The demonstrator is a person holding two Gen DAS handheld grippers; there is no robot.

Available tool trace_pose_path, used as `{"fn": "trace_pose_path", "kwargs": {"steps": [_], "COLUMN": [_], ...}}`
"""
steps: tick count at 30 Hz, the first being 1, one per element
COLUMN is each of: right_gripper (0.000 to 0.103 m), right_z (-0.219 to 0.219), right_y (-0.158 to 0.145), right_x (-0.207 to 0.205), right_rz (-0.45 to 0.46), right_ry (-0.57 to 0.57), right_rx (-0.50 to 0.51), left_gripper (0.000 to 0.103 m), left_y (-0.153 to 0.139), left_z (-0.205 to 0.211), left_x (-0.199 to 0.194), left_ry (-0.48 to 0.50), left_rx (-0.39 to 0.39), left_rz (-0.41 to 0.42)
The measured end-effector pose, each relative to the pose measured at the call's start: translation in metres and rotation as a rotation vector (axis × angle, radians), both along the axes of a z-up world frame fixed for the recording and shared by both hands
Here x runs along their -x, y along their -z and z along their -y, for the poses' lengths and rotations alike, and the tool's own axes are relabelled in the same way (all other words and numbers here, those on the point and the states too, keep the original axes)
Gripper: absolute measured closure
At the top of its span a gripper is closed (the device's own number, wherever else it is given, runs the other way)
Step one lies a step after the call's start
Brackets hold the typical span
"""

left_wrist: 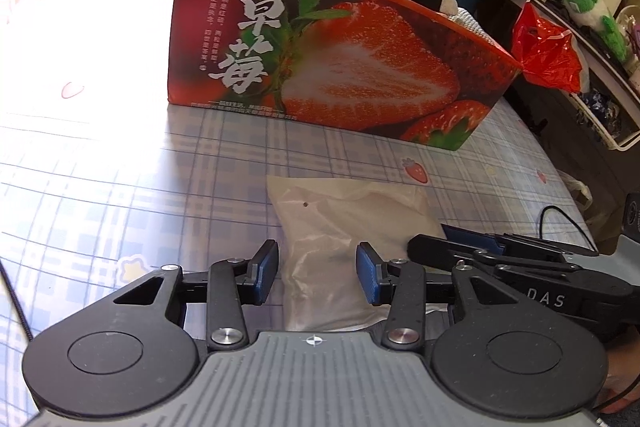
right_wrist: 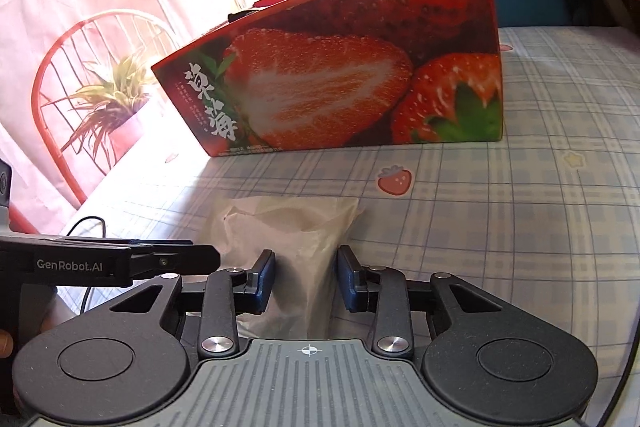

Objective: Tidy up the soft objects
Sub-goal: 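Close both grippers on the white plastic pouch, then lift the white pouch with both grippers and carry it over the box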

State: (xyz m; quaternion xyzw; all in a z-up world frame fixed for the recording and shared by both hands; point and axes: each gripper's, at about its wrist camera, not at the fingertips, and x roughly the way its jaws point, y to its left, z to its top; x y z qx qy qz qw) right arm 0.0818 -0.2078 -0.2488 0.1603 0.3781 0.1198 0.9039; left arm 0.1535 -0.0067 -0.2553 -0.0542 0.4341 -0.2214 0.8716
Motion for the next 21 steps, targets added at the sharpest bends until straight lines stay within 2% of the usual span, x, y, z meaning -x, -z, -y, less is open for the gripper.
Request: {"fn": "trace_pose_path", "kwargs": {"steps": [5,11,14,21], "right_gripper": [0.074,0.079,0.079,0.080], "right_z": [0.008,0.015,0.012,0.007], "right_y": [0.002,0.005,0.004,0.002], "right_x": [-0.001,0.000,0.000,0.000], "right_rz": [-0.018,-0.038,-0.038,-0.039], "right_ry": [0.036,0.083,0.089,0.091], "right_rx": [-0.064,-0.125,-0.110,-0.098], "left_gripper": [0.057,0.056,0.055,0.055], "left_y": [-0.001,0.001,0.003,0.004], "left_z": [-0.003,-0.011,-0.014,-0.014], "left_x": [0.000,-0.002,-0.004,-0.004], "left_ry": [-0.025,-0.072,-0.096,-0.100], "left_rx": [0.004,0.098,0.149,0.166], "left_rz": [-0.023,-0.075,-0.101,-0.101]}}
